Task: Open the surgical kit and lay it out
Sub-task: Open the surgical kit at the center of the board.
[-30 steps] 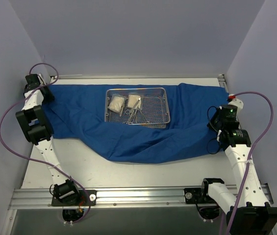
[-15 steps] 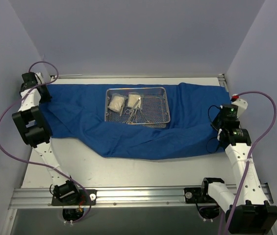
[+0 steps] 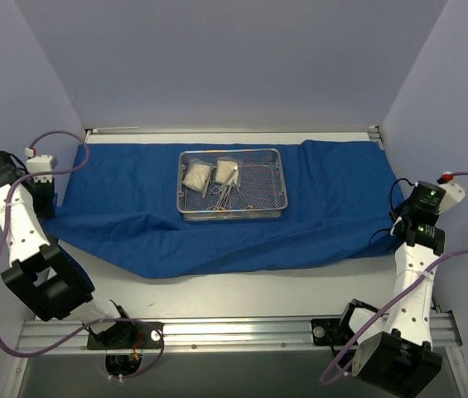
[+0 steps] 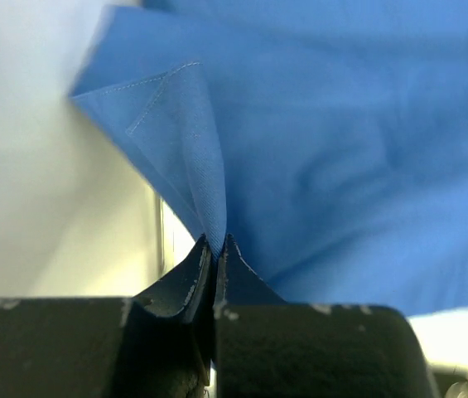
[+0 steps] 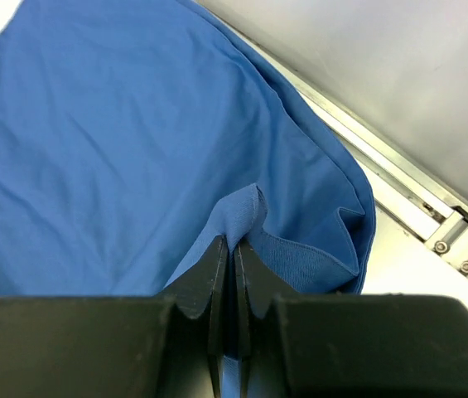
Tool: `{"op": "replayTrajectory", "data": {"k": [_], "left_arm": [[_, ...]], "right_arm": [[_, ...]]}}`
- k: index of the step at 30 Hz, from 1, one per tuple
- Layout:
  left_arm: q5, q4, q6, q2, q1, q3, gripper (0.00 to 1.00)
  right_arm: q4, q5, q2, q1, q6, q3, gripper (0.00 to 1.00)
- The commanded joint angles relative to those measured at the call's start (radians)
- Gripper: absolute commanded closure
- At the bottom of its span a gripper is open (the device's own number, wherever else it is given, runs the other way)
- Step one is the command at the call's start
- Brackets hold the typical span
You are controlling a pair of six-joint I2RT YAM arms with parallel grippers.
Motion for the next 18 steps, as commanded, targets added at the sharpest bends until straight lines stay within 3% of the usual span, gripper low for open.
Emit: {"op": "replayTrajectory", "data": {"k": [1,10,18], "left_arm": [[-0.109,-0.179,0.234,-0.160,-0.002,-0.101,0.98],[-0.306,-0.278,0.489,-0.371,0.064,-0.359,0.98],[-0.472,-0.150,0.665,-0.461,0.135,-0.540,0.98]], "right_arm": [[0.059,-0.013,-0.062,-0.042,0.019,0.009,1.00],[0.049,0.176,-0.238,-0.093,0.097,-0.074,1.00],[-0.026,0.350,-0.297,-0.076,0.173,-0.074,1.00]]}}
